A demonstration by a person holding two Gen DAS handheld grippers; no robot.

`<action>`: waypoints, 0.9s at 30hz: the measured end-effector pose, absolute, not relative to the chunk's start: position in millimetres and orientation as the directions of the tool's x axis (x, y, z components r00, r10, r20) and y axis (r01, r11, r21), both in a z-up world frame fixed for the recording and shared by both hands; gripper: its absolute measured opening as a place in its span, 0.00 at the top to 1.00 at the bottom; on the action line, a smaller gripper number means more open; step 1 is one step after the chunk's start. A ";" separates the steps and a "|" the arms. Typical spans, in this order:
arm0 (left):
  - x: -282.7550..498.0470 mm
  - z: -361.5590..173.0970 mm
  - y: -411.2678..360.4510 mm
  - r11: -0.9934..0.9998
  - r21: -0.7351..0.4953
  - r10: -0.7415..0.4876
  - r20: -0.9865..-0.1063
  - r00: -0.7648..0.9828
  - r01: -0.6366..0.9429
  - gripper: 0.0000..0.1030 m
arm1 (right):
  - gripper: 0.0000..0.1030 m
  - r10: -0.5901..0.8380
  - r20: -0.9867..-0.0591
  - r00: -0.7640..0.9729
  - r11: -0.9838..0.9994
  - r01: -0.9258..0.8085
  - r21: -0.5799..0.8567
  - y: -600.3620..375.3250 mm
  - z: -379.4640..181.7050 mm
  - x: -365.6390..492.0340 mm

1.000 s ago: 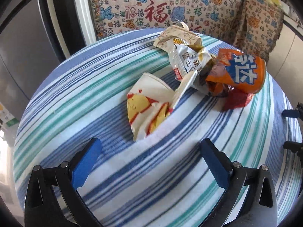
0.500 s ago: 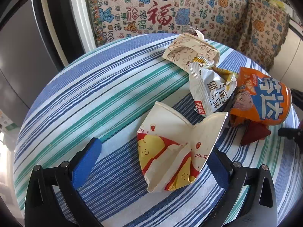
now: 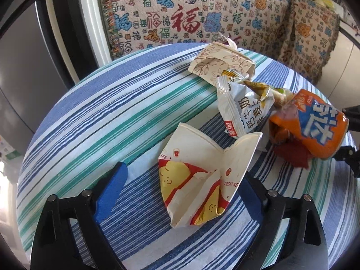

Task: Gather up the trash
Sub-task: 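Grasp the paper cup with the left tool while the right tool grasps the red snack wrapper, then lift the paper cup with the left tool while the right tool lifts the red wrapper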

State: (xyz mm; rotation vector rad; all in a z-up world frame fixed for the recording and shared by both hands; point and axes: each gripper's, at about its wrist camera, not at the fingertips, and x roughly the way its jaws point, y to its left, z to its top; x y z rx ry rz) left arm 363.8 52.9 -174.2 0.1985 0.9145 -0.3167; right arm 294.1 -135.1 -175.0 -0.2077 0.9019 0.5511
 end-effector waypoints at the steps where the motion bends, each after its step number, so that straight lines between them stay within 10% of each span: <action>1: 362.4 -173.1 51.8 0.933 0.035 -0.189 -0.798 0.573 0.358 0.23 | 0.74 0.364 -0.798 0.480 0.837 -0.545 0.054 -136.6 -175.3 286.4; 5: 356.8 -170.2 46.4 0.931 0.050 -0.187 -0.784 0.592 0.361 0.43 | 0.94 0.390 -0.824 0.411 0.804 -0.588 0.087 -147.5 -181.3 249.1; 9: 349.2 -169.0 40.6 0.940 0.094 -0.139 -0.773 0.619 0.328 0.46 | 0.93 0.402 -0.805 0.437 0.805 -0.588 0.083 -158.9 -178.3 222.3; 10: 345.9 -169.3 40.5 0.944 0.091 -0.132 -0.774 0.619 0.316 0.46 | 0.88 0.387 -0.792 0.472 0.817 -0.573 0.057 -162.3 -176.9 220.2; 12: 336.0 -169.8 40.7 0.956 0.076 -0.122 -0.777 0.618 0.285 0.46 | 0.34 0.344 -0.775 0.530 0.850 -0.526 0.017 -169.6 -174.1 221.4; 14: 324.4 -170.1 42.8 0.966 0.062 -0.110 -0.780 0.616 0.251 0.46 | 0.26 0.352 -0.753 0.556 0.869 -0.492 0.043 -173.7 -168.6 231.1; 22: 255.2 -169.4 51.2 0.992 0.048 -0.033 -0.787 0.616 0.115 0.46 | 0.29 0.341 -0.747 0.571 0.898 -0.433 0.078 -137.1 -173.7 285.3; 27: 234.8 -170.6 53.9 0.994 0.048 -0.025 -0.779 0.626 0.099 0.45 | 0.71 0.368 -0.758 0.538 0.902 -0.405 0.150 -136.1 -181.1 287.1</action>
